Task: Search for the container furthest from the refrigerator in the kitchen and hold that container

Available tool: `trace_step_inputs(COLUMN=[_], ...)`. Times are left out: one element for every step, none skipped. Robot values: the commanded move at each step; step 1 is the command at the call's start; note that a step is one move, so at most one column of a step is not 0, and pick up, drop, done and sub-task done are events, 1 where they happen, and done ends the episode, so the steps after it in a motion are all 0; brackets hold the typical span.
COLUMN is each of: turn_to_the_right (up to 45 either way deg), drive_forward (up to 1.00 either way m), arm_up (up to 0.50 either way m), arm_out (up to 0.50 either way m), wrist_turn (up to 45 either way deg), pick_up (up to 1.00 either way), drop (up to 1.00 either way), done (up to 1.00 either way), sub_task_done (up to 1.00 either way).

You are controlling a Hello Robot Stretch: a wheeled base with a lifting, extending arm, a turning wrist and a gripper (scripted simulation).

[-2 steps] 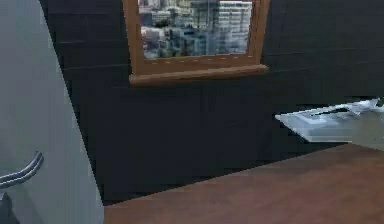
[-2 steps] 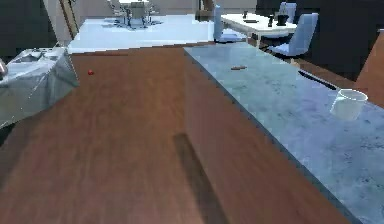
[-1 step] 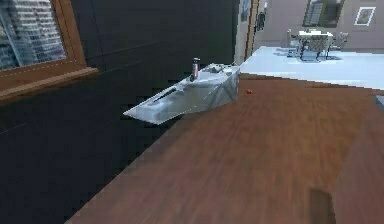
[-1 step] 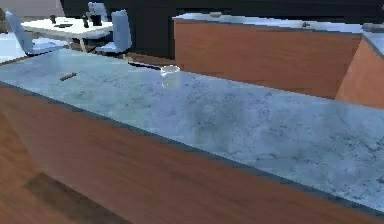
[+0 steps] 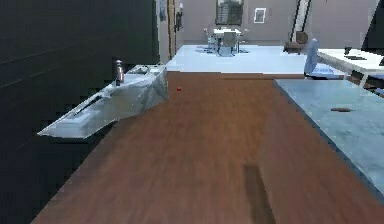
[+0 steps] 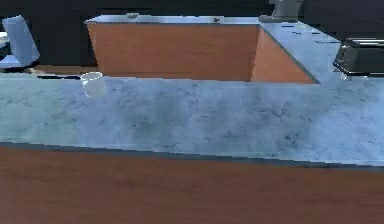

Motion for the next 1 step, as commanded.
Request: trace_step_inputs(turn_to_the_right=[0.0], drive_forward=[1.00], arm_up=[0.00], arm_out=[0.00], wrist_turn=[0.0], pick_up=[0.00], drop=[0.00], done=[0.00], sub_task_done=[0.00])
